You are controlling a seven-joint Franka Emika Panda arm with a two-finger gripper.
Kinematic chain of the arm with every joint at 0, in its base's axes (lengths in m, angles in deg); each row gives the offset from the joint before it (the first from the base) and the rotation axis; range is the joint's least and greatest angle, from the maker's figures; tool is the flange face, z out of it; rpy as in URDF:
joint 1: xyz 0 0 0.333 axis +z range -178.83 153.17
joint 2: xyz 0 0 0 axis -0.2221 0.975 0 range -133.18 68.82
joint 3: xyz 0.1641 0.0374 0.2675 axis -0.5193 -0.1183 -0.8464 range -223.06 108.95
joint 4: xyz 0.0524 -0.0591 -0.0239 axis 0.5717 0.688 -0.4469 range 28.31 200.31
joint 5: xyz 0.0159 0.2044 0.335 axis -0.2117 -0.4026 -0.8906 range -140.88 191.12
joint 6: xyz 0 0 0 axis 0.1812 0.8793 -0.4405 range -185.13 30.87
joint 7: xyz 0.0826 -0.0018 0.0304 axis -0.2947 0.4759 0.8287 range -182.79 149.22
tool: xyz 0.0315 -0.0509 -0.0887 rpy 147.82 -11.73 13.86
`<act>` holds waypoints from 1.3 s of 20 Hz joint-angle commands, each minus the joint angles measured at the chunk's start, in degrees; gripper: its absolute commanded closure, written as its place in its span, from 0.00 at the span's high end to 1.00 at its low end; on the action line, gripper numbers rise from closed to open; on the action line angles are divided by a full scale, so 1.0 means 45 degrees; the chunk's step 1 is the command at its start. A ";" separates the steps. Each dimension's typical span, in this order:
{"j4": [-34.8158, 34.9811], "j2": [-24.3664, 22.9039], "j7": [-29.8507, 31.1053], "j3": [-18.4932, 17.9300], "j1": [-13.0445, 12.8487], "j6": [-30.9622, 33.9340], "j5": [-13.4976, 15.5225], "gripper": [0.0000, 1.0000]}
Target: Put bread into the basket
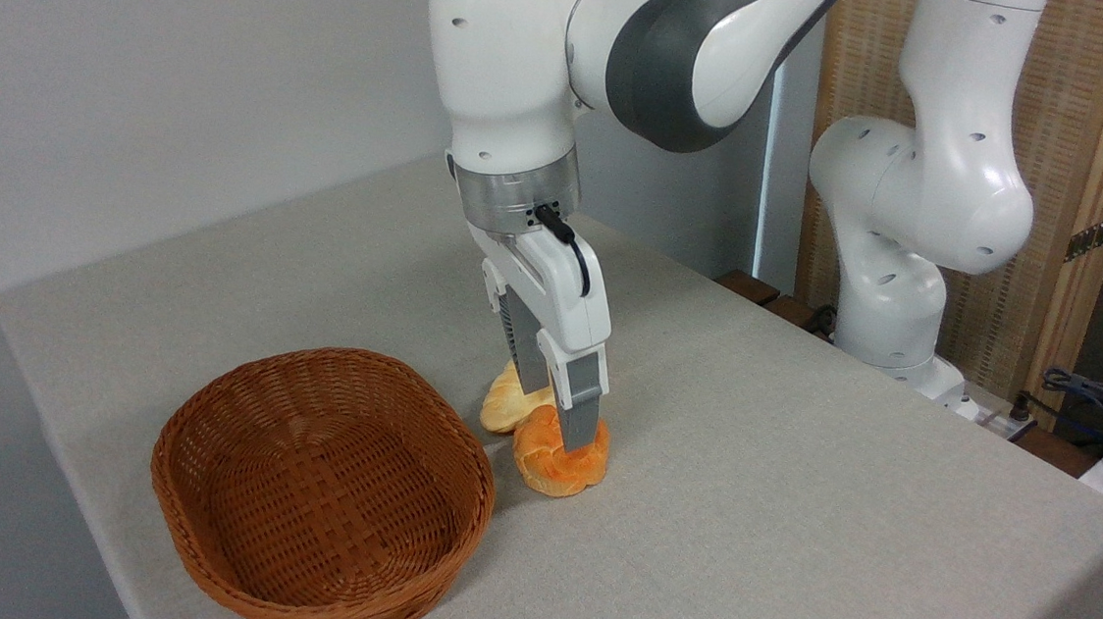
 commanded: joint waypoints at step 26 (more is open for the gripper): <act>0.0992 0.0356 -0.0204 -0.0134 -0.0175 -0.1237 0.0020 1.00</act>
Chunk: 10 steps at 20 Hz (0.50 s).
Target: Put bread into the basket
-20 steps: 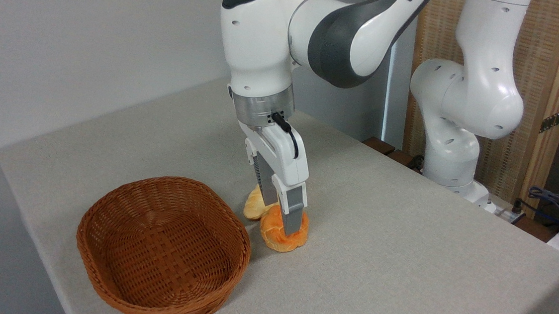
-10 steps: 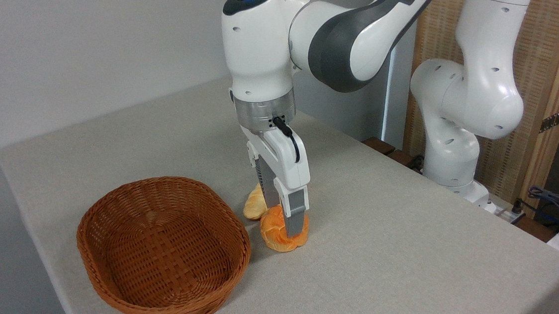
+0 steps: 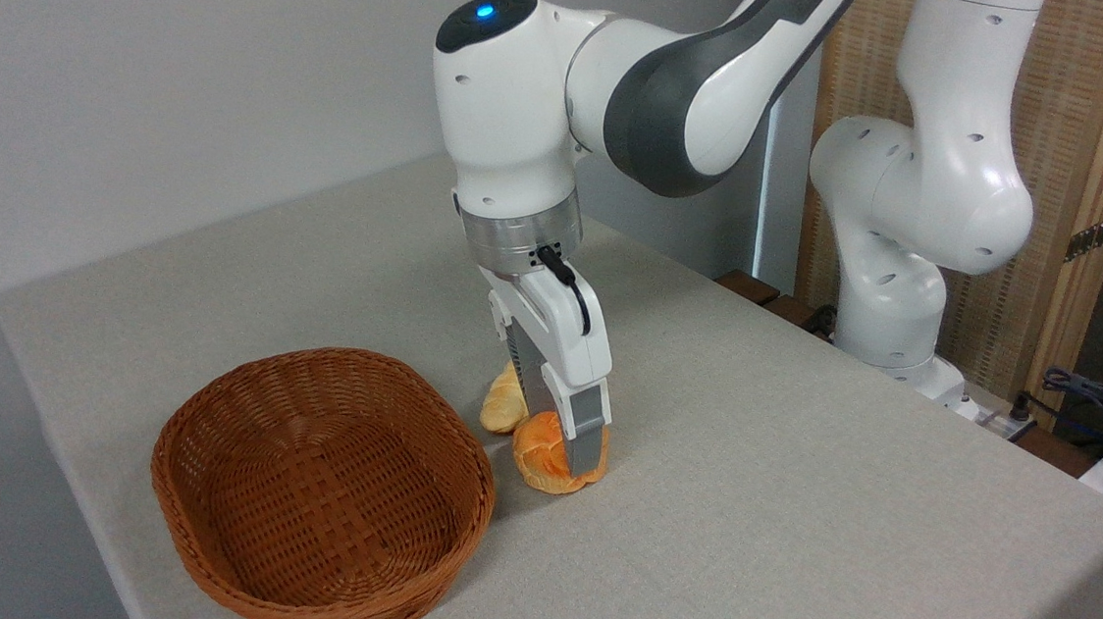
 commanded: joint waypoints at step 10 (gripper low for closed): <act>0.0246 0.0252 -0.0203 -0.0130 -0.0112 -0.0395 0.0020 1.00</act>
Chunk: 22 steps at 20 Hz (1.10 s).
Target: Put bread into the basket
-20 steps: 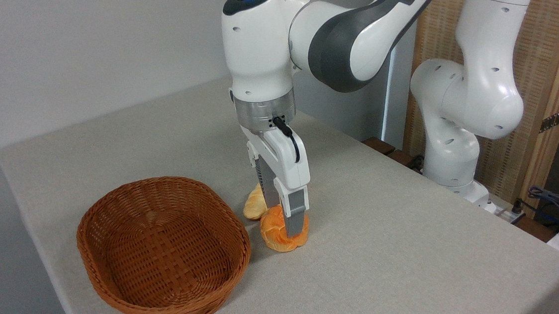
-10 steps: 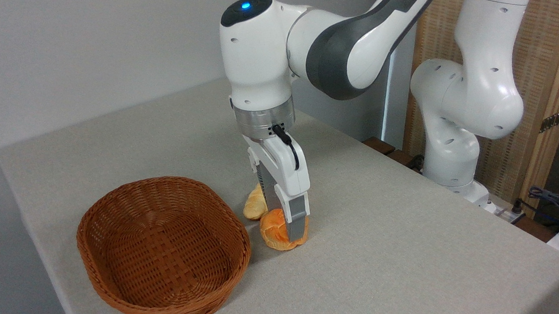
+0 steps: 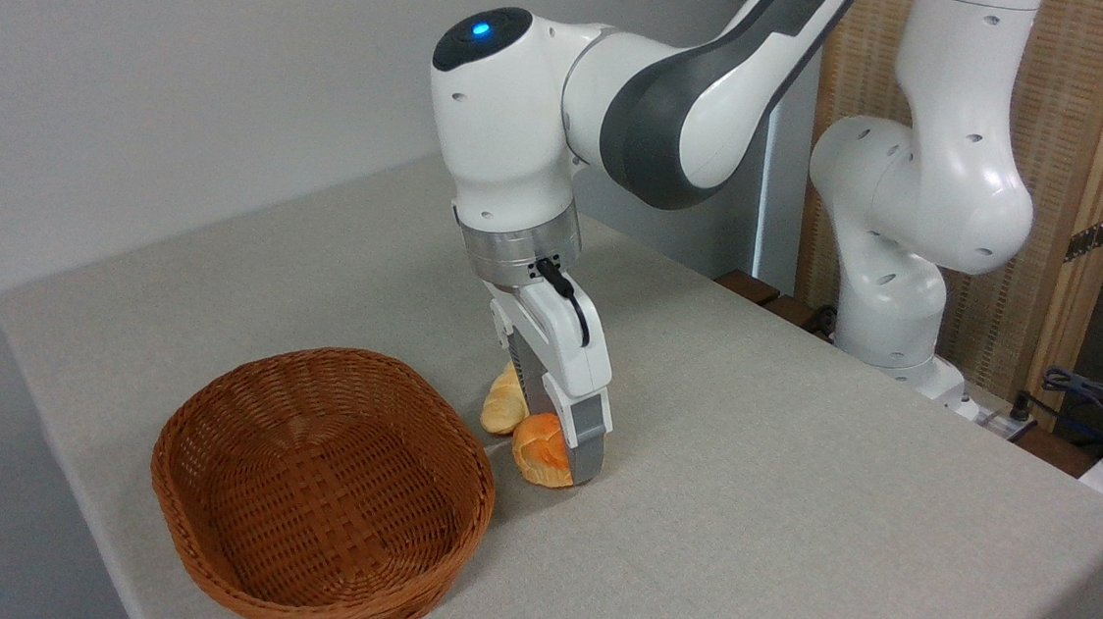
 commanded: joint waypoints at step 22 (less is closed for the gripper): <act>0.0169 0.0010 -0.0203 -0.0130 -0.0096 -0.0313 0.0039 0.64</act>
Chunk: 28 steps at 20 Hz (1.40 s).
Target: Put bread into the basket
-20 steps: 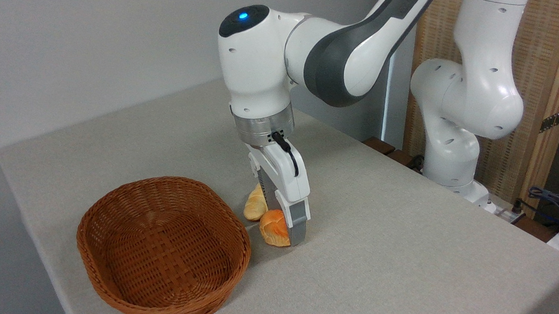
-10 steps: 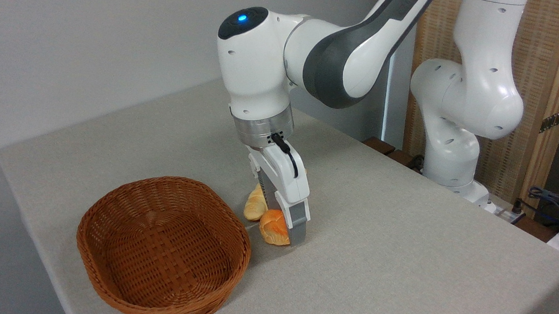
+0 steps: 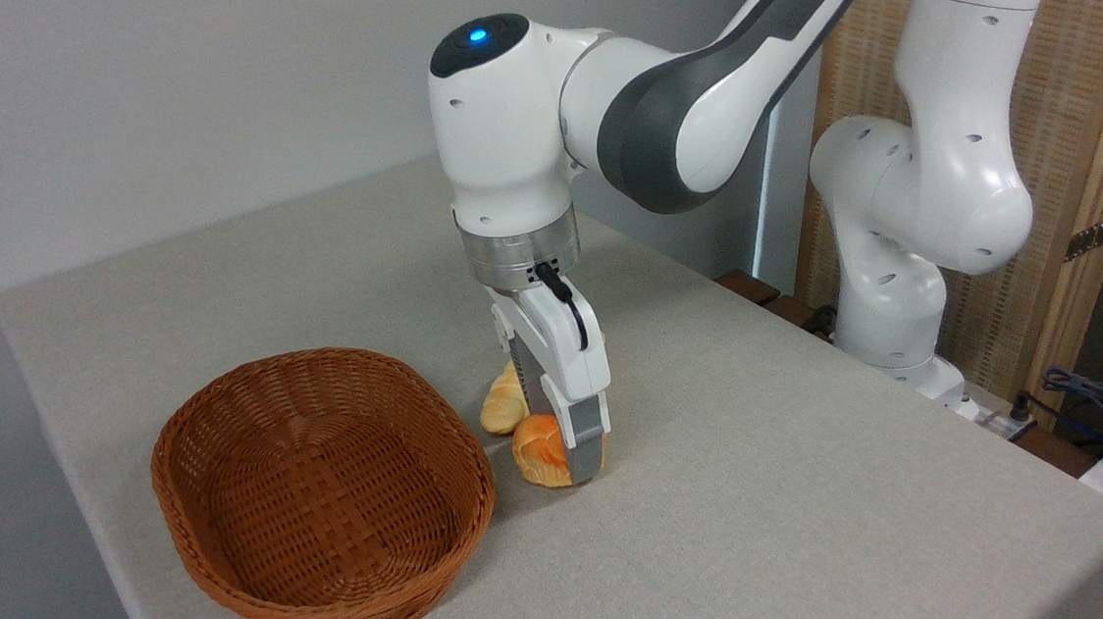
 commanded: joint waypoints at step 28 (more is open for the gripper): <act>-0.0281 -0.0540 -0.0203 -0.0150 0.0027 0.0493 0.0039 0.65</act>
